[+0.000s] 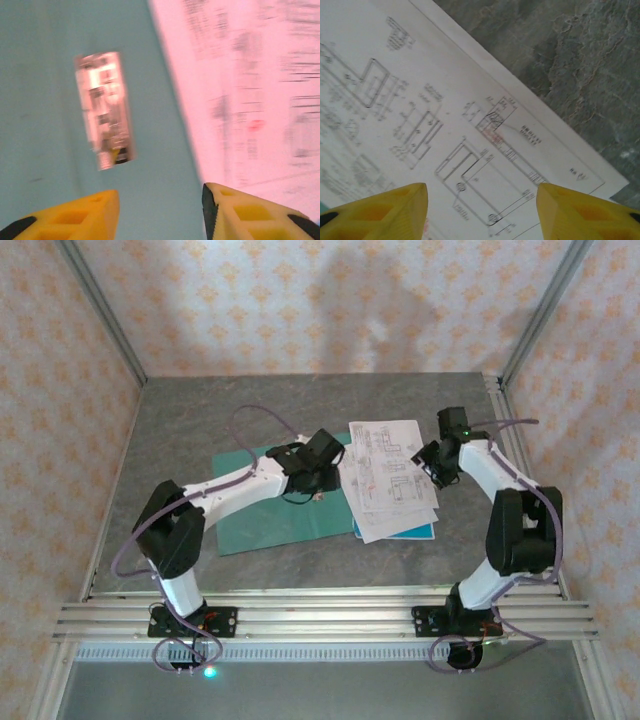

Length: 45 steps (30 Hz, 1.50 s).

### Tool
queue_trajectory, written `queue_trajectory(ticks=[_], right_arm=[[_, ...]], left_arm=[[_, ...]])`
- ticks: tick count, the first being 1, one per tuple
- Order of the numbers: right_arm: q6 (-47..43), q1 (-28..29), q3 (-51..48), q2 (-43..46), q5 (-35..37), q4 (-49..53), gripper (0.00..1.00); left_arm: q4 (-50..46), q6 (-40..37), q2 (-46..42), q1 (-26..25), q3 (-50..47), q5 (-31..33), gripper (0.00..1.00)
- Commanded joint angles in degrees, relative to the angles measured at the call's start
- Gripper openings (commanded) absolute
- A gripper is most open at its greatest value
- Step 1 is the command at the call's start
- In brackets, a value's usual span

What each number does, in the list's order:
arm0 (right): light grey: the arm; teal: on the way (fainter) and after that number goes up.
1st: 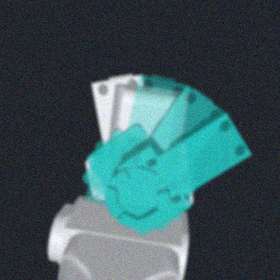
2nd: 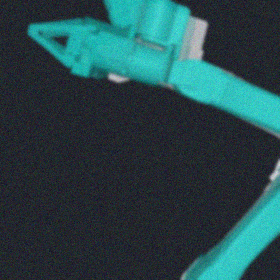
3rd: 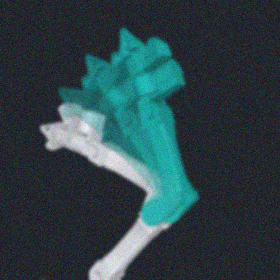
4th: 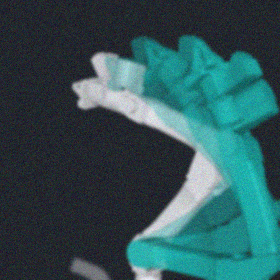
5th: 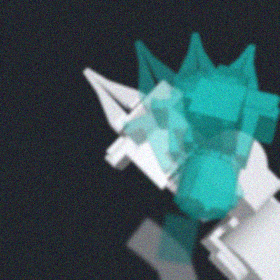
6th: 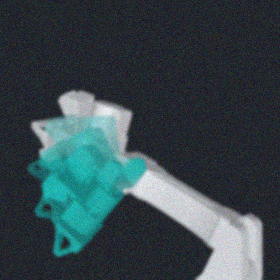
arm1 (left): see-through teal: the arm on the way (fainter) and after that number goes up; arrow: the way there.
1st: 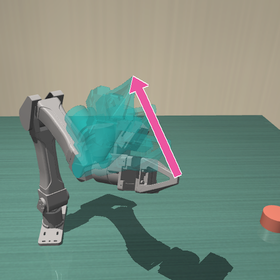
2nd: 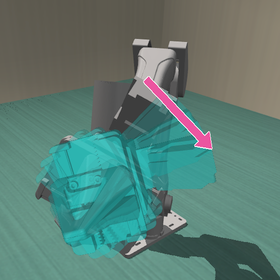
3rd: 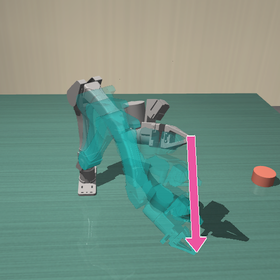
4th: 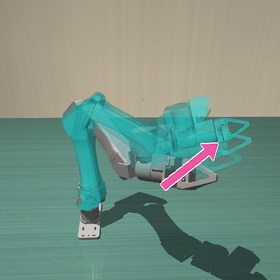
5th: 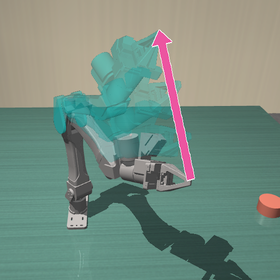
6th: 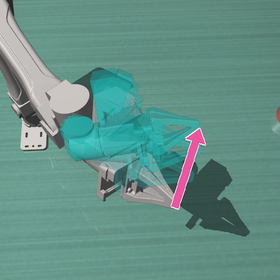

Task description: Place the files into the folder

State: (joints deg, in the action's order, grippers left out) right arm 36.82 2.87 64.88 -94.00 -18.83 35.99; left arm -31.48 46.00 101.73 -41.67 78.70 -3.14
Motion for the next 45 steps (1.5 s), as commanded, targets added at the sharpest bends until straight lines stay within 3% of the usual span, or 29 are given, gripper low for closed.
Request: queue_trajectory(ticks=[1, 5, 11, 26, 36, 45], right_arm=[[-6.1, -1.1, 2.6, -4.1, -4.3, 1.3, 0.59], [-7.5, -2.4, 3.8, -7.6, -4.8, 2.2, 0.59], [-7.2, -2.5, 3.1, -9.4, -4.7, 2.0, 0.59], [-7.1, -2.5, 7.7, -12.6, -2.5, 3.6, 0.59], [-6.3, -2.3, 12.0, -16.0, -3.3, 4.2, 0.58], [-5.7, -1.0, 14.9, -19.0, -4.3, 5.2, 0.58]], left_arm=[[4.2, 1.4, 5.7, -0.5, 4.7, -6.8, 0.51], [4.3, 2.5, 13.4, -2.9, 11.4, -8.8, 0.51], [3.1, 3.1, 17.9, -3.5, 15.3, -5.9, 0.52], [-0.9, -4.3, 29.9, 5.8, 34.1, -7.7, 0.55], [-8.5, -8.5, 45.1, 10.5, 57.7, -9.6, 0.54], [-4.2, -9.3, 50.6, 11.7, 61.1, -13.3, 0.53]])
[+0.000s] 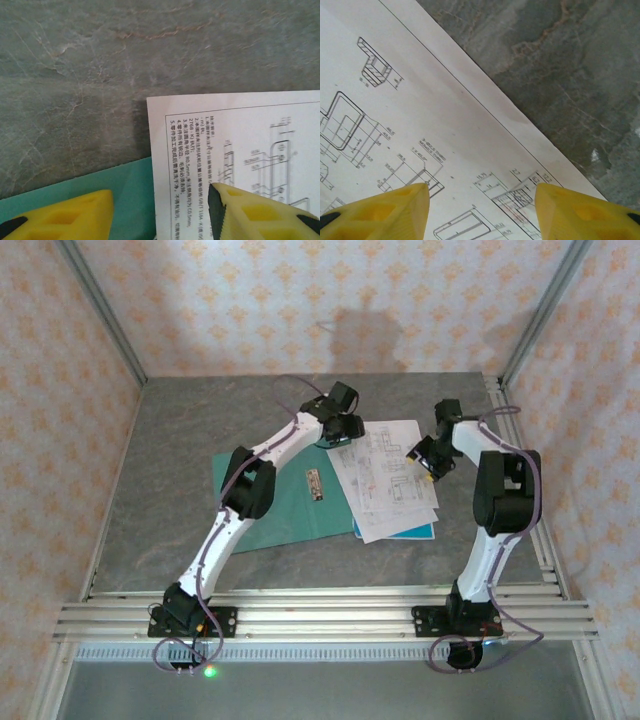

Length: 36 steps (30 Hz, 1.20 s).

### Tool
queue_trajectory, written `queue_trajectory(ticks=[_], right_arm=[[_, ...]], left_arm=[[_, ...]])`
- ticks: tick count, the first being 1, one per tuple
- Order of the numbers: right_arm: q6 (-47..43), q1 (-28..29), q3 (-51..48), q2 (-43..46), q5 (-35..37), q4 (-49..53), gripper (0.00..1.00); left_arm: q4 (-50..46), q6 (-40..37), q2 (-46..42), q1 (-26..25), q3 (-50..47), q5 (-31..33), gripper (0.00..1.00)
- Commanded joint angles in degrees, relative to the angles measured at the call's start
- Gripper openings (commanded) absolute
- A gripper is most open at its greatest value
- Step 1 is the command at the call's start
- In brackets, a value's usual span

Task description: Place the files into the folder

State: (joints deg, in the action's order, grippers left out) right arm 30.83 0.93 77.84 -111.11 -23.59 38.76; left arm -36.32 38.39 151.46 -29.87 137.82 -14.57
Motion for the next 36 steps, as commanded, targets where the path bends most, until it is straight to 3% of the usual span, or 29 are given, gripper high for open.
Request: queue_trajectory(ticks=[1, 11, 20, 29, 33, 36], right_arm=[[0.2, 1.4, 2.4, -2.4, 0.7, 2.8, 0.58], [-0.5, 3.3, 3.1, -5.8, 1.4, 4.5, 0.57], [-0.5, 3.3, 3.8, -6.4, 2.8, 5.7, 0.57], [-0.8, 3.3, 4.4, -5.6, 1.8, 5.3, 0.56], [-1.4, 3.3, 5.6, -4.1, 0.8, 5.2, 0.6], [-1.8, 3.3, 6.9, -2.1, 0.6, 6.0, 0.69]], left_arm=[[0.4, -1.8, 1.3, -0.1, 2.3, -1.9, 0.53], [6.7, 0.0, 0.4, -0.5, -0.7, -6.2, 0.46], [7.2, -1.8, -4.8, -0.4, -5.4, -2.2, 0.36], [6.5, -2.6, -5.9, -0.4, -4.8, -3.3, 0.02], [5.2, -2.8, -6.7, -0.4, -4.1, -3.8, 0.0], [2.7, -3.7, -9.0, -0.5, -4.2, -2.4, 0.0]])
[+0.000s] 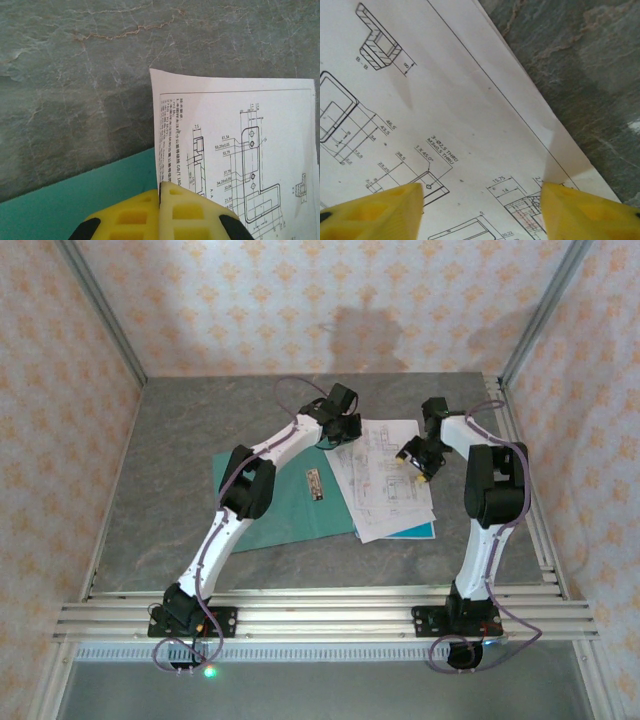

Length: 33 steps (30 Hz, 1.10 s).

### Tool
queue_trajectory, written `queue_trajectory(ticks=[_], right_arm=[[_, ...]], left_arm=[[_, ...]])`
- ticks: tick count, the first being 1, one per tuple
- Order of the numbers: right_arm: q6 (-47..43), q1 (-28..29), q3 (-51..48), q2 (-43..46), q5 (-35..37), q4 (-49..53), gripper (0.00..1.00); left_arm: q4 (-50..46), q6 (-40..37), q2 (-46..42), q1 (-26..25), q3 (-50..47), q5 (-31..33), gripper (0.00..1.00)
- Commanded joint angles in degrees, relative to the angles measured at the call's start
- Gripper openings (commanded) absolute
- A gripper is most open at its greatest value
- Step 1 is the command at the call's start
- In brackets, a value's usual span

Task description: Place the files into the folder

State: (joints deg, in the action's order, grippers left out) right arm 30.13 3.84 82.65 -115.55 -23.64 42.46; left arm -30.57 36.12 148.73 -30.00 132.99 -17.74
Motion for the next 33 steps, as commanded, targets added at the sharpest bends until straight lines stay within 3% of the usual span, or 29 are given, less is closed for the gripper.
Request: queue_trajectory(ticks=[1, 5, 10, 20, 26, 33], right_arm=[[-1.1, 0.4, 2.6, 3.5, 0.5, 2.7, 0.73], [-0.8, 0.4, 3.3, 8.2, -0.4, 3.6, 0.83], [-0.9, 0.4, 0.7, 14.2, -1.6, 3.8, 0.86], [1.5, 6.5, -11.3, 23.0, -4.4, -3.7, 0.84], [5.0, 12.1, -14.8, 21.4, -7.3, -14.2, 0.79], [1.6, 16.9, -8.8, 12.4, -10.5, -17.9, 0.72]], left_arm=[[-3.9, -1.9, -7.1, -0.3, 0.3, 1.4, 0.0], [-7.3, -3.9, -10.8, -0.2, -1.8, 2.8, 0.0], [-11.9, -8.3, -17.7, 0.0, -9.6, 6.5, 0.0], [-10.2, -14.5, -42.1, 4.4, -45.4, 20.5, 0.0], [-9.1, -15.6, -46.7, 7.2, -57.4, 23.9, 0.0], [-10.8, -15.7, -43.1, 7.4, -56.1, 27.9, 0.0]])
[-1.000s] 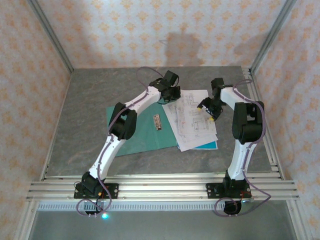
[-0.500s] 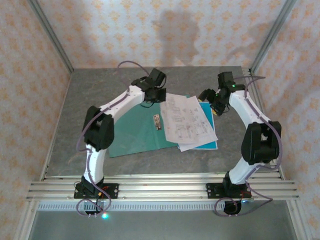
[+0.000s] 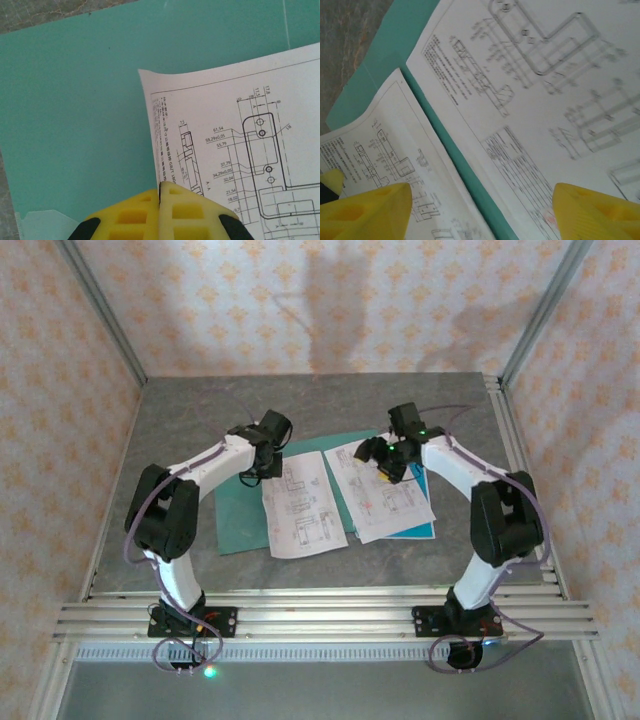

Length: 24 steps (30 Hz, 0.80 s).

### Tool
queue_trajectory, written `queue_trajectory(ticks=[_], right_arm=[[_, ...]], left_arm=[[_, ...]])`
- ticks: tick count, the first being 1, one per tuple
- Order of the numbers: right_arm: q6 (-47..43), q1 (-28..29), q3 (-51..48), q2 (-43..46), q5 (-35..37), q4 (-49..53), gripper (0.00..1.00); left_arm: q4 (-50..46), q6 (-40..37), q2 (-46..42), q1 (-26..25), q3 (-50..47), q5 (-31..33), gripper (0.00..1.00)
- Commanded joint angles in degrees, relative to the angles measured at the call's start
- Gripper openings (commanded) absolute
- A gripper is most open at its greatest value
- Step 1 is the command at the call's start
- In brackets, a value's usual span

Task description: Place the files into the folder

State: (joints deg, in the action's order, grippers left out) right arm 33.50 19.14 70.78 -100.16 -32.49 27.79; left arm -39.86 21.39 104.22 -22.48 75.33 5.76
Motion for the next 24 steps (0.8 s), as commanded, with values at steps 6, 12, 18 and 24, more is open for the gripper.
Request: queue_trajectory(ticks=[6, 12, 18, 24], right_arm=[[-4.2, 5.1, 8.6, -10.2, -2.1, -1.0, 0.67], [-3.6, 9.3, 9.4, -13.2, -1.1, -2.2, 0.64], [-2.0, 10.7, 10.7, -15.9, -0.6, -3.8, 0.62], [-2.0, 11.5, 14.0, -18.9, -1.4, -3.3, 0.6]], left_arm=[[-2.5, -0.3, 3.9, -0.1, 4.6, 4.1, 0.0], [-2.2, 0.7, 4.8, -0.1, 4.6, 3.3, 0.0], [-2.4, 0.9, 4.8, -0.1, 4.3, 3.9, 0.0], [-2.7, 0.9, 6.1, -0.1, 4.9, 3.9, 0.0]])
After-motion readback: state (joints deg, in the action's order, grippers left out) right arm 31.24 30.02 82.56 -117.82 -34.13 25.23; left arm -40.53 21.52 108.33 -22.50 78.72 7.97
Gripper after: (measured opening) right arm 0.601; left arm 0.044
